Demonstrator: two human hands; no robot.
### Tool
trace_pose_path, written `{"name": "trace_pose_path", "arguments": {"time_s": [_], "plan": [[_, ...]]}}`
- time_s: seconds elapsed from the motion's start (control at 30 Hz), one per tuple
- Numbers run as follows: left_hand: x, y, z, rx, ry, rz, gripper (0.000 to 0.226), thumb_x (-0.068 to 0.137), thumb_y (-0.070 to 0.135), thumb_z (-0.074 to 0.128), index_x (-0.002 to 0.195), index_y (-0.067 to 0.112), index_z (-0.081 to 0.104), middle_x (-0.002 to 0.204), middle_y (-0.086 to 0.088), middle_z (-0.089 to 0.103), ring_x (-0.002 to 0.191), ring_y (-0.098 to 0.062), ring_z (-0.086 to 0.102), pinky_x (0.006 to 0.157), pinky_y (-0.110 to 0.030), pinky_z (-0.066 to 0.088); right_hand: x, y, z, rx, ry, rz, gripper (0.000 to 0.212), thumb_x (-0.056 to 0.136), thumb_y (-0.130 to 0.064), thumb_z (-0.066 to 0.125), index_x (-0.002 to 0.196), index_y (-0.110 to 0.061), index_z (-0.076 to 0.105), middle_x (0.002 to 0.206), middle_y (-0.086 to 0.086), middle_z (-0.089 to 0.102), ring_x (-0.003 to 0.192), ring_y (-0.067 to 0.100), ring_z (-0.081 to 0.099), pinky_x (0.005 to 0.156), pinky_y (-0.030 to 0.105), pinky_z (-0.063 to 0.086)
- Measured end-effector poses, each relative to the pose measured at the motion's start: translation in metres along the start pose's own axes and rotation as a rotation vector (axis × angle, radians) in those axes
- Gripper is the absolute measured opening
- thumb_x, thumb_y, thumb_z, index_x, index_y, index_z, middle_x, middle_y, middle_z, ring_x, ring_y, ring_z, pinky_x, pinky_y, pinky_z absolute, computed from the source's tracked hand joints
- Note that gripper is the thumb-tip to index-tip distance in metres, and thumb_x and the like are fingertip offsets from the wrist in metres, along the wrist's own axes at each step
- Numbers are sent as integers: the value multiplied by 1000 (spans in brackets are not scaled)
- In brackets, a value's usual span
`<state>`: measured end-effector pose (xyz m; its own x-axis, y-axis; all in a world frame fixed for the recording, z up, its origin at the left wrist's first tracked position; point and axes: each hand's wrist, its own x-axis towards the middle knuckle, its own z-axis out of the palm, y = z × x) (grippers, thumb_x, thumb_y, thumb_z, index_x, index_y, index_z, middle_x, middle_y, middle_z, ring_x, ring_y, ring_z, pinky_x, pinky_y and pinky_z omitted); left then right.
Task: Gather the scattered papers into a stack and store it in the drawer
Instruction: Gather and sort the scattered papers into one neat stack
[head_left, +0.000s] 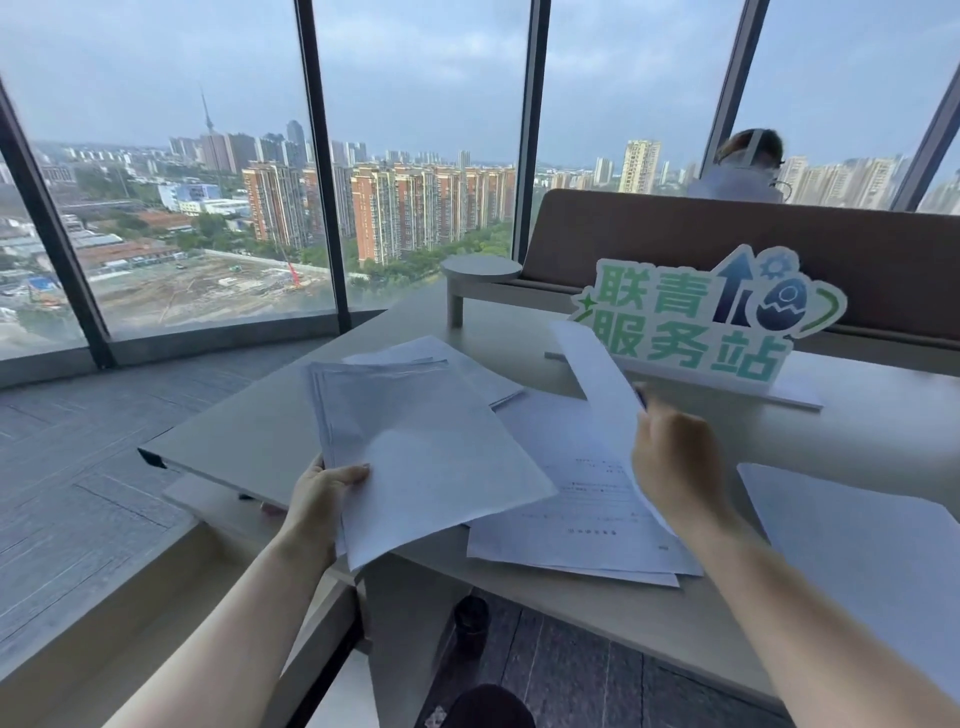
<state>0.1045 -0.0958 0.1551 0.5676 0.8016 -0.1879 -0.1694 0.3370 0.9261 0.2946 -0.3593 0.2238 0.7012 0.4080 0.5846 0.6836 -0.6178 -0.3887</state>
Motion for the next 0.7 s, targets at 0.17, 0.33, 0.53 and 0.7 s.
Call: {"name": "trace_pose_path", "arguments": {"time_s": [0.17,0.33,0.53,0.7], "plan": [[-4,0,9,57,-55,-42,32,84,-11,53,110,8,57,96,-18,67,76,-34,64,58,-35,58,9,-27,17,79,14,-145,50,88,8,45,132,-10,57,80,19,70,70,39,65,59,35,46],[-2,-2,11,98,-105,-78,31,82,-12,53,104,8,59,104,-24,67,83,-38,65,78,-46,54,-4,-56,43,48,-121,-241,63,87,7,44,146,-15,44,98,17,72,83,37,68,63,29,38],[2,-2,10,102,-104,-81,34,86,-11,48,113,7,59,97,-18,69,75,-33,66,71,-40,56,-28,-73,69,5,-335,-418,67,88,6,40,151,-16,36,114,15,69,92,40,67,73,42,52],[4,-2,10,130,-19,-89,32,99,34,48,102,9,67,79,-7,75,69,-25,70,62,-33,52,-45,-76,85,-50,-450,-551,64,89,-2,40,150,-18,36,120,11,67,98,38,65,77,42,54]]}}
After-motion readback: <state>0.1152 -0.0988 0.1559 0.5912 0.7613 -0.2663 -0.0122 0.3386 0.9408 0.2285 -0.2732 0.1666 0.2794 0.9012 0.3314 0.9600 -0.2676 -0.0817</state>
